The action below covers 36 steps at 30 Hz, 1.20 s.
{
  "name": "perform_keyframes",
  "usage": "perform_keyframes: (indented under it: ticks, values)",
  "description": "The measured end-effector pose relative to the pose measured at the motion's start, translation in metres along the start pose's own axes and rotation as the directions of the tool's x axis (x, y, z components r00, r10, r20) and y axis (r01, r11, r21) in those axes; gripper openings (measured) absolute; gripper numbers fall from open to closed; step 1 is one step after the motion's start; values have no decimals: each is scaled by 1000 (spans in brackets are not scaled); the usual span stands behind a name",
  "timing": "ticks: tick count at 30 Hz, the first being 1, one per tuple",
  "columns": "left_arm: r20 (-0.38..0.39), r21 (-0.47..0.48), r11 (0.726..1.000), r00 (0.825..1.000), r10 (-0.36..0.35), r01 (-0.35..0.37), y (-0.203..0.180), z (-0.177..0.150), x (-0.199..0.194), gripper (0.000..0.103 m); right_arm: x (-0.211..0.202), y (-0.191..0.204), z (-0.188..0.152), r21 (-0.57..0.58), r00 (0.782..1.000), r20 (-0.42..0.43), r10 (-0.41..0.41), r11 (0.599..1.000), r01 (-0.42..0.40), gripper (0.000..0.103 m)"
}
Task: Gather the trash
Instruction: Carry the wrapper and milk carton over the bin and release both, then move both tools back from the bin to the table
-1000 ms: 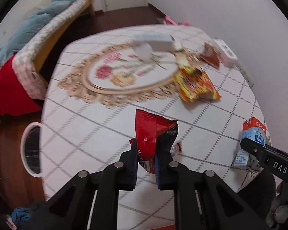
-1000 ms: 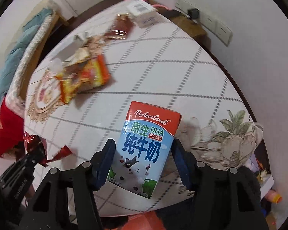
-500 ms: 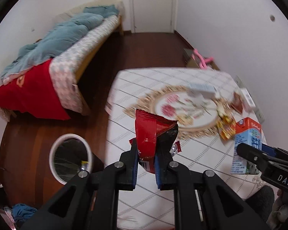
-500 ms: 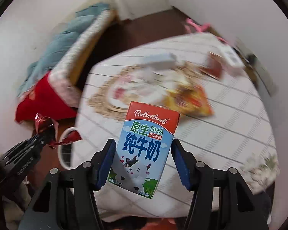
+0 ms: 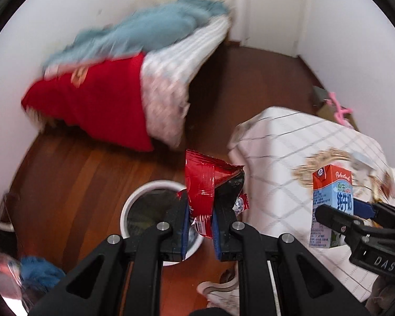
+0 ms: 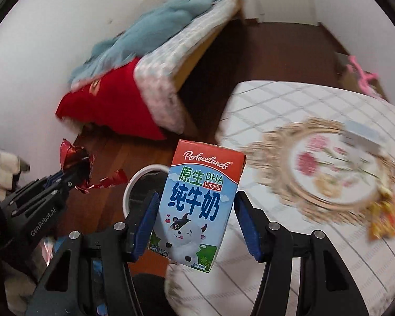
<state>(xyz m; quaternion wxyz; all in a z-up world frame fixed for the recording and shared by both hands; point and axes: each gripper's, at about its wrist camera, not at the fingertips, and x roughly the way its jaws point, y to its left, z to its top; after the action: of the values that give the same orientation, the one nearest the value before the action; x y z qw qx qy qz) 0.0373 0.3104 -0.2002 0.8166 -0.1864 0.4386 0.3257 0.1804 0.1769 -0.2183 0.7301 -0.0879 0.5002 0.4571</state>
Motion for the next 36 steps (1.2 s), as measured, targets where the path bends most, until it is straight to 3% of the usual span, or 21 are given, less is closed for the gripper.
perform_keyframes:
  ticks: [5,9,14,15,18,20,21,22,23,24,29,32,36]
  values:
    - [-157,-157,988,987,-23,-2,78,-5,79,12,99,49,11,-91,990,-137,11,996,-24,61]
    - [-269,-233,973,961,-64,-1,120,-13,135,14,173,67,12,-110,970,-245,-2,994,-26,61]
    - [-368,-284,959,925,-93,-17,146,-23,181,16,249,75,9,-97,934,-357,0,995,-37,61]
    - [-385,-294,955,919,-90,-29,152,-26,190,24,263,77,9,-106,928,-373,-7,994,-35,61]
    - [-393,-301,952,917,-68,-59,162,-33,203,68,296,84,9,-128,910,-414,-29,991,-27,61]
    - [-389,-311,947,919,-56,-74,170,-38,204,71,315,88,12,-144,900,-433,-45,989,-19,61]
    - [-396,-321,943,917,-50,-87,173,-41,205,78,322,90,13,-151,896,-442,-52,988,-17,61]
    - [-401,-326,940,915,-42,-99,175,-43,206,94,327,92,14,-156,891,-451,-60,988,-12,63]
    - [-404,-329,938,914,-33,-112,178,-45,207,100,332,93,14,-164,887,-457,-70,986,-7,72]
    - [-405,-330,934,914,-12,-135,180,-48,205,102,333,94,16,-167,887,-455,-78,986,1,81]
    - [-389,-313,933,920,44,-178,180,-57,191,102,324,96,20,-182,896,-432,-103,983,25,102]
    - [-354,-315,931,933,66,-186,178,-63,175,102,312,94,19,-192,903,-411,-120,980,43,103]
    - [-341,-294,928,932,122,-229,172,-71,154,102,286,95,9,-219,911,-378,-165,972,85,103]
